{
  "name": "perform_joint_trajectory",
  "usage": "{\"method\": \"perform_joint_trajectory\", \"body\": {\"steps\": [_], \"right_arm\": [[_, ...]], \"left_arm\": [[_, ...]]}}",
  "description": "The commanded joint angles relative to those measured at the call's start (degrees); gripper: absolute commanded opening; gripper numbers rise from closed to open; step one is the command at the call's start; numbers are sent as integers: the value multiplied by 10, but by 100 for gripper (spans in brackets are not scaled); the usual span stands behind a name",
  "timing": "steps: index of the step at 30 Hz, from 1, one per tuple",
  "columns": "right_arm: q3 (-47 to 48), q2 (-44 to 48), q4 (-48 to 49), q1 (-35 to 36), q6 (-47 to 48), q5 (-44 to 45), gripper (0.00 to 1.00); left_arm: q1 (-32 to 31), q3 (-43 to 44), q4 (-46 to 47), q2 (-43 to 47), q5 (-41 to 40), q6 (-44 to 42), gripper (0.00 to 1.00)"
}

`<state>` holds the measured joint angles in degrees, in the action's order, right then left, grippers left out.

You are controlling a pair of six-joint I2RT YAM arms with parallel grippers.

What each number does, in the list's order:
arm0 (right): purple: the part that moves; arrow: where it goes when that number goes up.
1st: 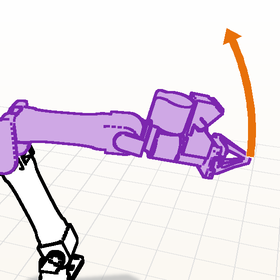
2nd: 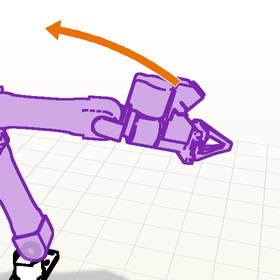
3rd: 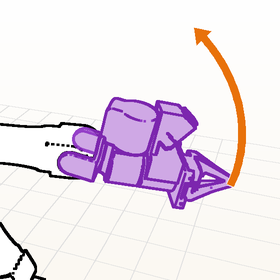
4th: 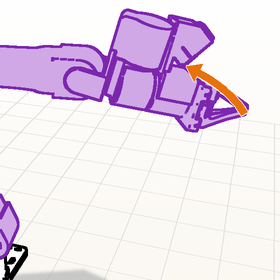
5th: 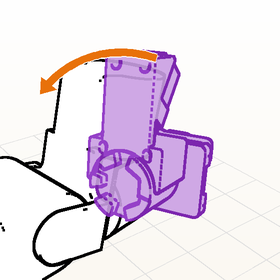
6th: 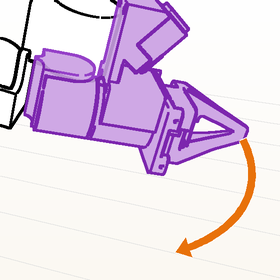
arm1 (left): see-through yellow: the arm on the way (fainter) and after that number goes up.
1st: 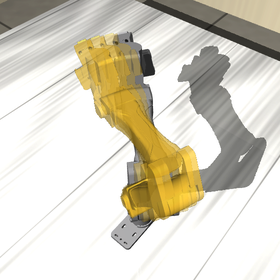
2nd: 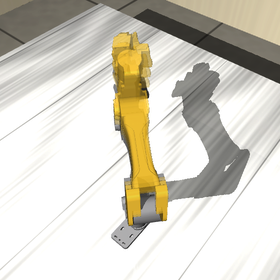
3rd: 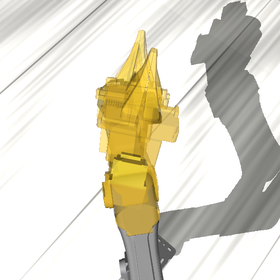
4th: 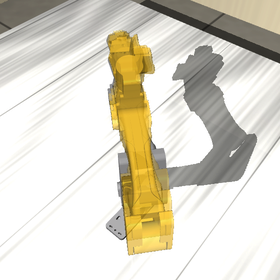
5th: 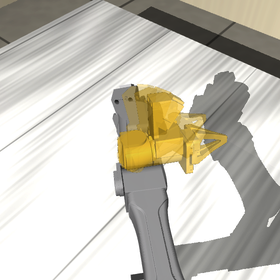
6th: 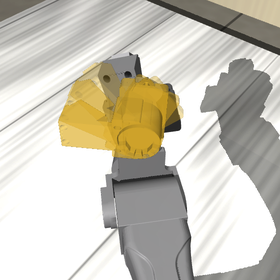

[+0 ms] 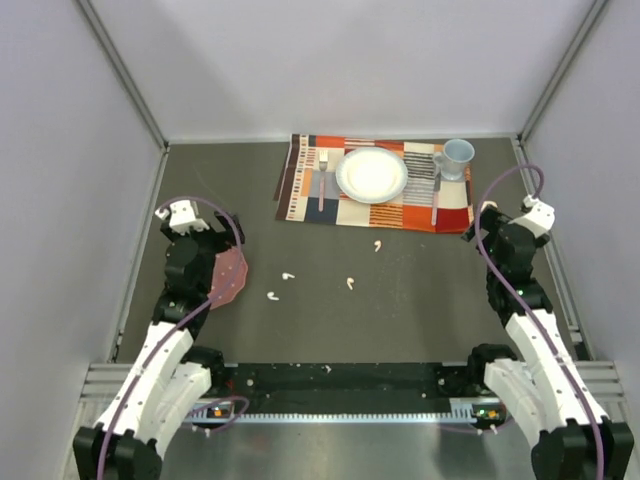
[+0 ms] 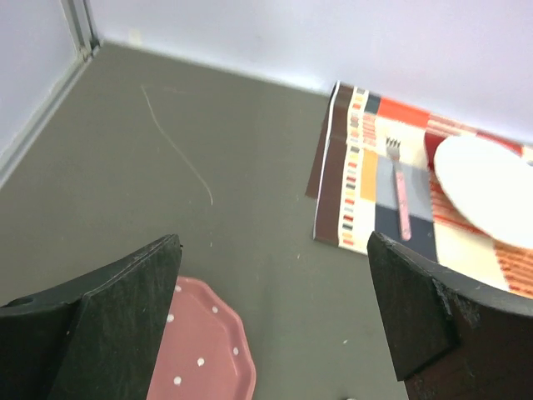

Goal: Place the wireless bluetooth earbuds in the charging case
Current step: Pick up the charging case from the corner of the board.

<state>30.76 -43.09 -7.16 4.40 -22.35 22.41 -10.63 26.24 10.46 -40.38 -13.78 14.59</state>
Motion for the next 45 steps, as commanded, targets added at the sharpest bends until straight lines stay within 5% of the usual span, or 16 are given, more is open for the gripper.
{"method": "perform_joint_trajectory", "body": {"steps": [1,3,10,18,26,32,45], "right_arm": [[22,22,-35,1,-24,45,99],[49,7,-55,-4,-13,44,99],[122,-56,-107,-21,-19,9,99],[125,-94,-110,-42,6,-43,98],[124,-130,-116,-86,-21,-105,92],[142,-138,-119,-93,-11,-77,89],[188,-176,-150,-191,-11,-161,83]], "left_arm": [[-2,81,-68,50,1,3,99],[-1,134,-128,50,68,-15,99],[-1,245,-245,15,83,-12,99],[-1,171,-241,36,112,-26,92],[-2,164,-272,22,117,-91,90],[-2,155,-273,22,122,-83,88],[-2,157,-279,22,106,-77,88]]}}
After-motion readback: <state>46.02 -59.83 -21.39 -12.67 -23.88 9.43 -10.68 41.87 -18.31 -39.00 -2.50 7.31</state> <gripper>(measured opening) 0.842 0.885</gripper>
